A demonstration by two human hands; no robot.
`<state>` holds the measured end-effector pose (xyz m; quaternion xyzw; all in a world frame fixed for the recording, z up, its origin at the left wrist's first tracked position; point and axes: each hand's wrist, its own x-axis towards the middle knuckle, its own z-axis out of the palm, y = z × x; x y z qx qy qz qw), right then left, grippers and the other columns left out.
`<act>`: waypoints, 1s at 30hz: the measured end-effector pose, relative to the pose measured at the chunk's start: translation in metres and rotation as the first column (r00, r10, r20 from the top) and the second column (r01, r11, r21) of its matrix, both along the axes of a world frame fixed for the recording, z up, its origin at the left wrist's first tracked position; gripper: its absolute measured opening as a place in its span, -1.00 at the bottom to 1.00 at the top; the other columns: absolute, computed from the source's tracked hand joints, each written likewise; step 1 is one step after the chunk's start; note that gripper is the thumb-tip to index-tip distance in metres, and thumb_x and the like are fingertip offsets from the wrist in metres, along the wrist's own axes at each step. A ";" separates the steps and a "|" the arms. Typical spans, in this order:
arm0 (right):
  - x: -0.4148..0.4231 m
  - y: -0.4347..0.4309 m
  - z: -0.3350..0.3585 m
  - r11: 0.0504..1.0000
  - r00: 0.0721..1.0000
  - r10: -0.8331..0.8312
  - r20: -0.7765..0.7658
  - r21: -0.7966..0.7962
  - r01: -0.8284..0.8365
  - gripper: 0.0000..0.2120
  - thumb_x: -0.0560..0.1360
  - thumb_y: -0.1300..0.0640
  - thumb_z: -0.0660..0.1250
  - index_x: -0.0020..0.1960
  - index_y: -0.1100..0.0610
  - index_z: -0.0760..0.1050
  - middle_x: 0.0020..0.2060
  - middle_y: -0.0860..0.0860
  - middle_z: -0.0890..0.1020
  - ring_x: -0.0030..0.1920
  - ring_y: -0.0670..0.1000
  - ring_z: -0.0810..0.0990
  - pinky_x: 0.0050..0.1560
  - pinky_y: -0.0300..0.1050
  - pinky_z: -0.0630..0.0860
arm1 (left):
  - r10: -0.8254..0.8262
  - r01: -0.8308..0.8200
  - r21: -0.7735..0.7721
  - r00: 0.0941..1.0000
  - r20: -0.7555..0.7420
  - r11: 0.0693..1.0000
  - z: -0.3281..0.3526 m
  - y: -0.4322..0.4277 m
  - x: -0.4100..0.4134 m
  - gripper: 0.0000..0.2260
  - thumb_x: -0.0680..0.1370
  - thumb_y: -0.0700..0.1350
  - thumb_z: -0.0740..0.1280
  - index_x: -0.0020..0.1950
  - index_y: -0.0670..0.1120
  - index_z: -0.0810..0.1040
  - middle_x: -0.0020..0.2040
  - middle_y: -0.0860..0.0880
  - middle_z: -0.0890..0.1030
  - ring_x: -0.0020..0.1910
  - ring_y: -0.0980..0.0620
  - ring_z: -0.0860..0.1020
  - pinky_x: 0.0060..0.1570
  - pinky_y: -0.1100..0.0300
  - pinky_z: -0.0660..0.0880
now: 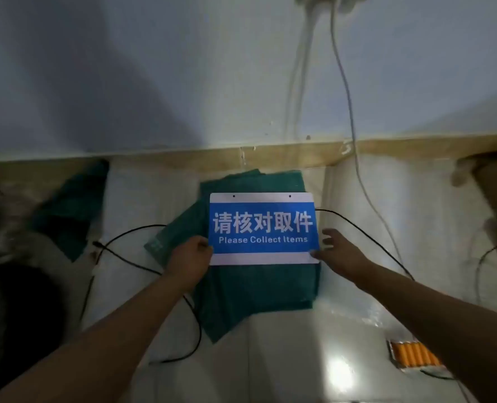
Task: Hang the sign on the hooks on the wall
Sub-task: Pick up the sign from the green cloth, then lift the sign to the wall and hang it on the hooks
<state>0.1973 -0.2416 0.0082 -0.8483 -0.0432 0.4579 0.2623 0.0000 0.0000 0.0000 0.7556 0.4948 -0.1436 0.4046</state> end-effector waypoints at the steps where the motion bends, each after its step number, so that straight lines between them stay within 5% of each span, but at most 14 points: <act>1: 0.002 0.003 -0.017 0.998 0.999 -0.041 -0.011 0.045 0.041 -0.34 0.51 0.09 0.44 0.52 0.06 0.23 0.42 0.12 0.47 0.24 0.10 0.53 0.13 0.01 0.51 | 0.039 -0.039 -0.009 0.999 0.019 0.999 -0.017 0.001 0.002 -0.70 0.60 -0.06 0.30 0.30 -0.14 0.52 0.15 -0.07 0.59 0.03 0.00 0.52 0.00 0.16 0.41; 4: 0.009 0.017 -0.058 0.986 0.994 -0.106 -0.022 0.124 0.108 -0.39 0.50 0.18 0.44 0.48 0.08 0.28 0.36 0.12 0.53 0.16 0.07 0.57 0.21 0.10 0.56 | 0.109 -0.106 -0.042 0.991 0.082 0.994 -0.059 0.010 0.009 -0.58 0.57 -0.07 0.34 0.40 -0.15 0.43 0.28 -0.06 0.55 0.13 -0.06 0.57 0.10 0.07 0.52; 8: 0.002 0.033 -0.101 0.977 0.965 -0.205 0.164 0.095 0.192 -0.35 0.42 0.06 0.46 0.45 0.01 0.31 0.29 0.09 0.57 0.15 0.14 0.63 0.12 0.21 0.62 | 0.247 -0.245 -0.036 0.943 0.223 0.969 -0.090 0.007 0.018 -0.67 0.59 -0.10 0.35 0.33 -0.14 0.49 0.16 -0.03 0.60 0.00 0.03 0.54 -0.16 0.21 0.47; 14: -0.005 0.041 -0.095 0.886 0.900 -0.433 0.053 0.211 0.413 -0.35 0.51 0.15 0.41 0.52 0.05 0.22 0.22 0.10 0.57 -0.02 0.09 0.65 -0.06 0.10 0.64 | 0.327 -0.371 0.031 0.852 0.408 0.928 -0.086 -0.003 0.009 -0.70 0.56 -0.15 0.41 0.29 -0.07 0.57 -0.01 0.04 0.64 -0.12 0.13 0.60 -0.25 0.32 0.45; 18: -0.009 0.043 -0.047 0.828 0.857 -0.514 -0.034 0.242 0.507 -0.31 0.52 0.17 0.40 0.56 0.12 0.17 0.12 0.08 0.55 -0.14 0.03 0.64 -0.11 0.08 0.63 | 0.430 -0.461 -0.062 0.763 0.483 0.886 -0.048 -0.008 -0.002 -0.61 0.55 -0.17 0.43 0.37 0.00 0.54 0.06 0.04 0.66 0.00 0.04 0.65 0.02 0.02 0.63; 23: -0.027 0.045 0.094 0.784 0.848 -0.513 -0.134 0.328 0.527 -0.78 0.52 0.29 0.38 0.15 0.14 0.53 -0.05 0.05 0.69 -0.30 -0.10 0.68 -0.43 -0.27 0.56 | 0.485 -0.536 -0.088 0.668 0.564 0.840 0.089 -0.011 -0.014 -0.62 0.58 -0.26 0.35 0.35 0.05 0.47 0.08 0.08 0.60 0.04 0.05 0.61 -0.04 0.08 0.59; 30: -0.026 0.049 0.420 0.769 0.868 -0.497 0.010 0.470 0.434 -0.66 0.52 0.18 0.41 0.28 0.04 0.52 0.14 0.02 0.61 0.00 -0.03 0.65 -0.17 -0.14 0.53 | 0.466 -0.527 -0.143 0.553 0.690 0.838 0.417 -0.004 -0.013 -0.59 0.56 -0.27 0.39 0.35 0.03 0.46 0.05 -0.03 0.59 -0.08 0.10 0.59 -0.23 0.25 0.53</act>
